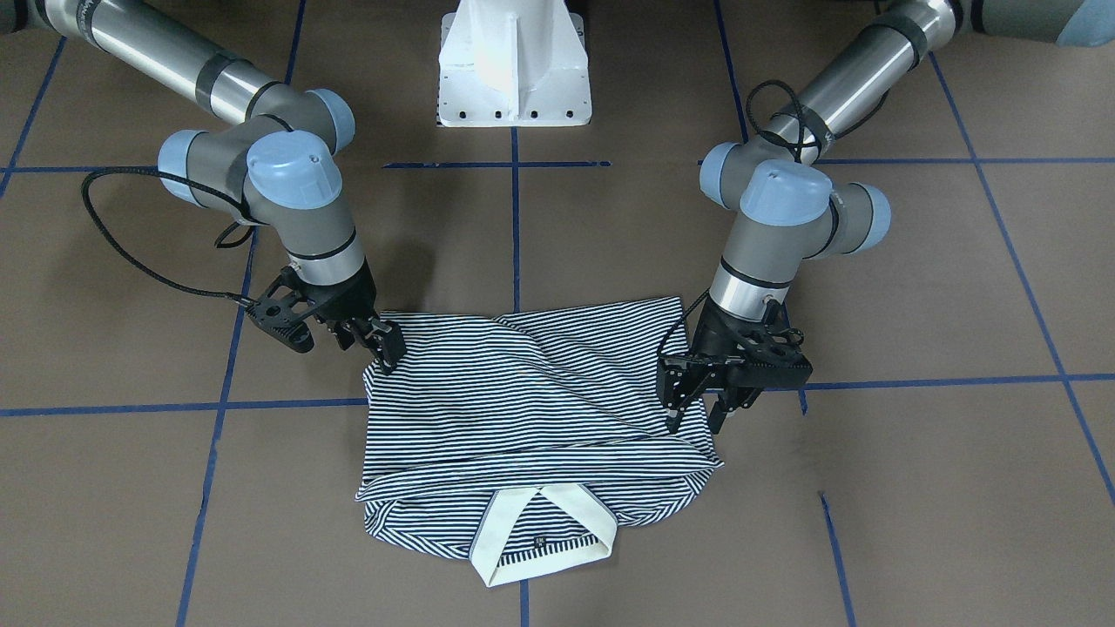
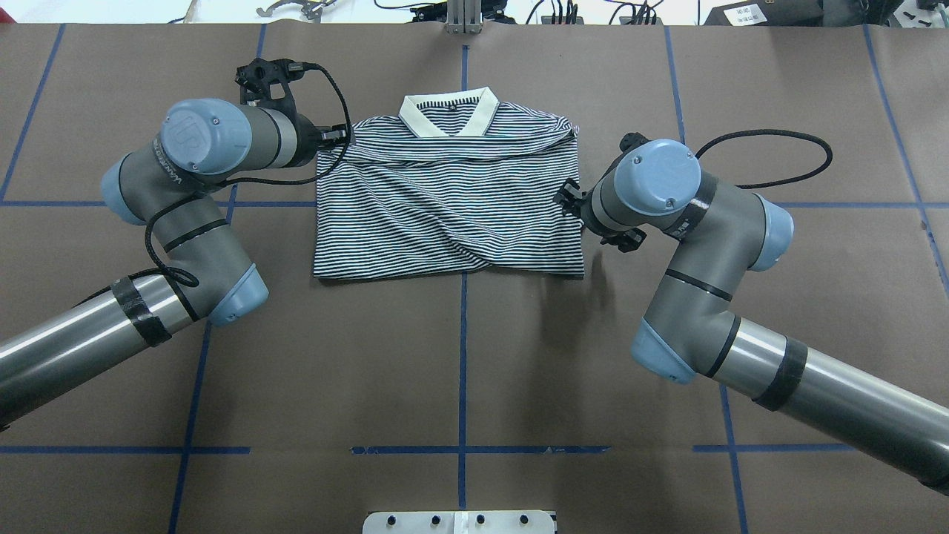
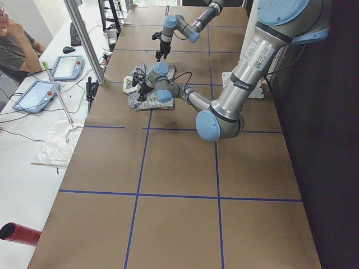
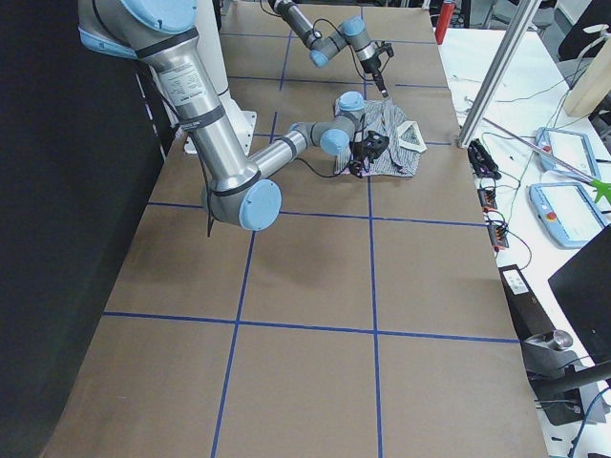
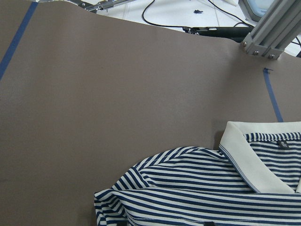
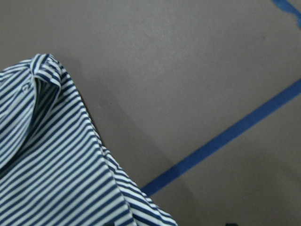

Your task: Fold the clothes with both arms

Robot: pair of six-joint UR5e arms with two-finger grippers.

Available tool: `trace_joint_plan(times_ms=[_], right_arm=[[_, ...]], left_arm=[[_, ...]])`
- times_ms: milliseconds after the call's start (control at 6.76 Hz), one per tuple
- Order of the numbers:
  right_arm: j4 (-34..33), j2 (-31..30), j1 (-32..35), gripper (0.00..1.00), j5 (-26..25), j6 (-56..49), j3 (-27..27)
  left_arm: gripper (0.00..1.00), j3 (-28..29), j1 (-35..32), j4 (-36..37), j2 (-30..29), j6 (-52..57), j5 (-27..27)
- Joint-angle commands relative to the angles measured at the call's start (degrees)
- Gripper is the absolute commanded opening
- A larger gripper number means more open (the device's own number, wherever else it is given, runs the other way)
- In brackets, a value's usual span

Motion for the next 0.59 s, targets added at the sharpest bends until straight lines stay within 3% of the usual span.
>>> trace_joint_plan(times_ms=[0, 148, 444], right_arm=[[-0.2, -0.7, -1.4, 0.83, -0.4, 0.8, 1.5], [-0.1, -1.2, -1.9, 0.82, -0.5, 1.3, 1.6], [-0.2, -1.3, -2.6, 0.6, -0.5, 2.0, 1.3]], left_arm=[[0.62, 0.0, 0.1, 0.1, 0.0, 0.0, 0.1], [0.62, 0.0, 0.1, 0.2, -0.1, -0.1, 0.1], [0.62, 0.0, 0.0, 0.2, 0.0, -0.1, 0.3]])
